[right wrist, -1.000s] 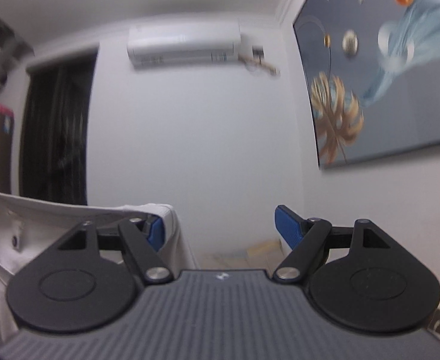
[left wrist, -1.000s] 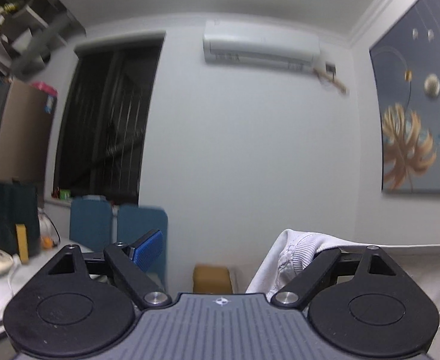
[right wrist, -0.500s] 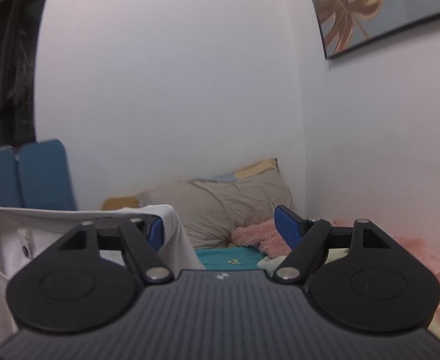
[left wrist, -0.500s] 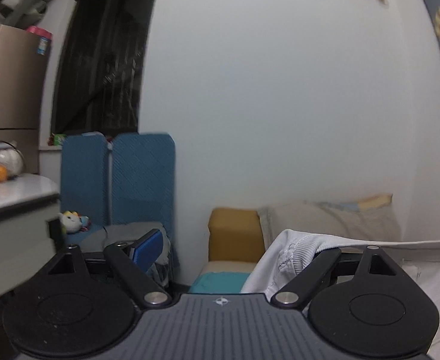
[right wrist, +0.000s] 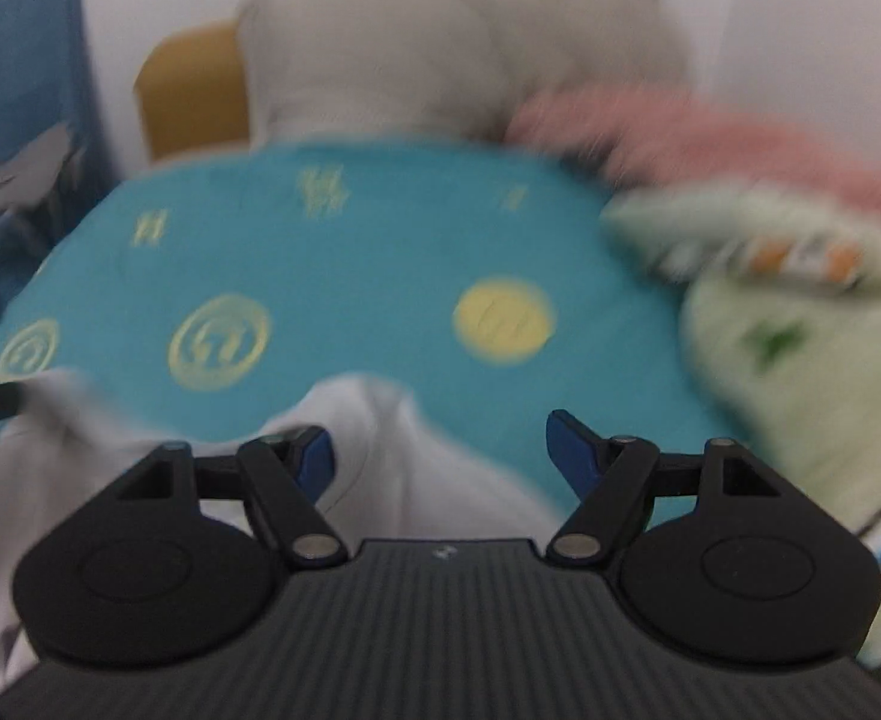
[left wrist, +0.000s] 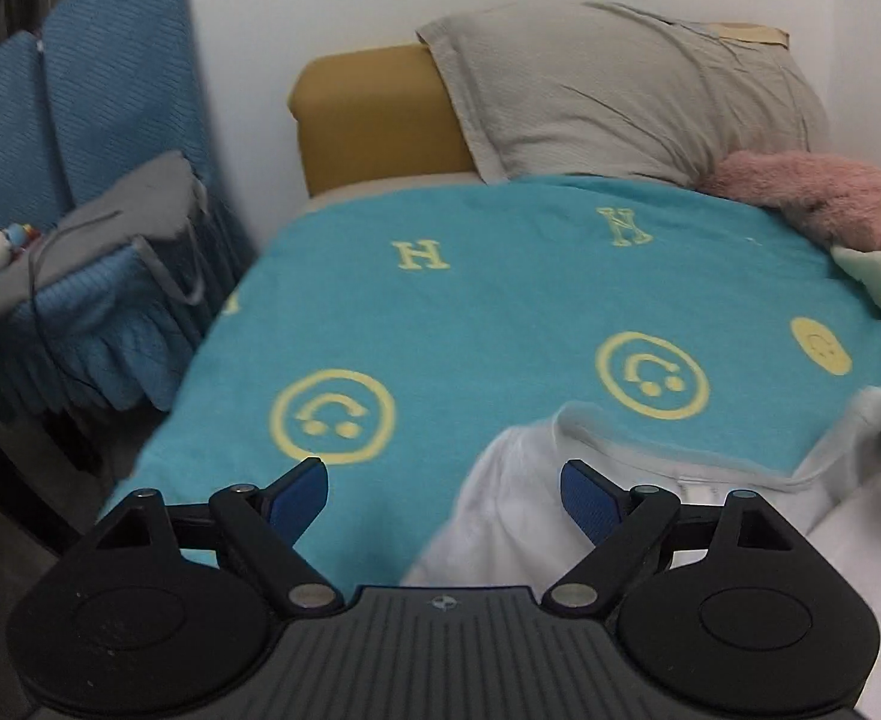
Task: Fold clothes
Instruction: 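Lay the T-shirt flat on the bed and open both grippers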
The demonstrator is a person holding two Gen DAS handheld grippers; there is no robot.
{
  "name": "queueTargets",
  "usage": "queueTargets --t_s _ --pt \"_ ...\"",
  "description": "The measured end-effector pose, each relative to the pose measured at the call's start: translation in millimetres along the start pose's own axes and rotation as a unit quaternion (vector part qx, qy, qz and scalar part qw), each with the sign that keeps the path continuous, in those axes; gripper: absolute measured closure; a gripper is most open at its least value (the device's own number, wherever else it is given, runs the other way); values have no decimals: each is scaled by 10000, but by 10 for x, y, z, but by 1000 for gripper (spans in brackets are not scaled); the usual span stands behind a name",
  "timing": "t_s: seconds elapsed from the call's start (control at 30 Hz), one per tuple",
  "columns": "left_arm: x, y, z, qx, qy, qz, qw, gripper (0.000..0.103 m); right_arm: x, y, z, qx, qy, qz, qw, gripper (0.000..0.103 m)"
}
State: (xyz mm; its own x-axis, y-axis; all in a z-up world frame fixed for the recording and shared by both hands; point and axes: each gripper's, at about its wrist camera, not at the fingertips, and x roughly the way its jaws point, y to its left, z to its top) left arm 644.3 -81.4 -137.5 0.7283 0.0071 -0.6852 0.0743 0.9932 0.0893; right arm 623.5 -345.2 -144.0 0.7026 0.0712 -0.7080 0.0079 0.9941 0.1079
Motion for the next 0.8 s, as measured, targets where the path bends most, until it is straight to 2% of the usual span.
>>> queueTargets --t_s 0.07,0.13,0.17,0.3,0.43,0.5,0.63,0.8 --pt "-58 7 46 -86 163 -258 9995 10 -115 -15 -33 208 -108 387 9990 28" --pt "-277 -3 77 -114 12 -345 9993 8 -285 -80 -46 555 -268 637 9961 28" --pt "-401 5 105 -119 -114 -319 9994 3 -404 -111 -52 709 -356 710 9943 28" --pt "-1007 -19 -1 -303 -434 -452 9976 2 -1023 -119 -177 622 -781 584 9933 28" --pt "-1912 -168 -443 -290 -1245 -212 9916 2 -1791 -90 -485 395 -1214 314 9913 28" --pt "-2347 -243 -704 -316 -1458 -240 9885 2 -2169 -98 -655 471 -1310 324 9897 28" --pt "-3071 7 -1208 -394 -1229 -402 9908 3 -2947 46 -1073 396 -1501 339 9873 28" --pt "-3925 318 -1969 -261 -1303 -462 9901 3 -3858 273 -1724 266 -1664 444 9847 28"
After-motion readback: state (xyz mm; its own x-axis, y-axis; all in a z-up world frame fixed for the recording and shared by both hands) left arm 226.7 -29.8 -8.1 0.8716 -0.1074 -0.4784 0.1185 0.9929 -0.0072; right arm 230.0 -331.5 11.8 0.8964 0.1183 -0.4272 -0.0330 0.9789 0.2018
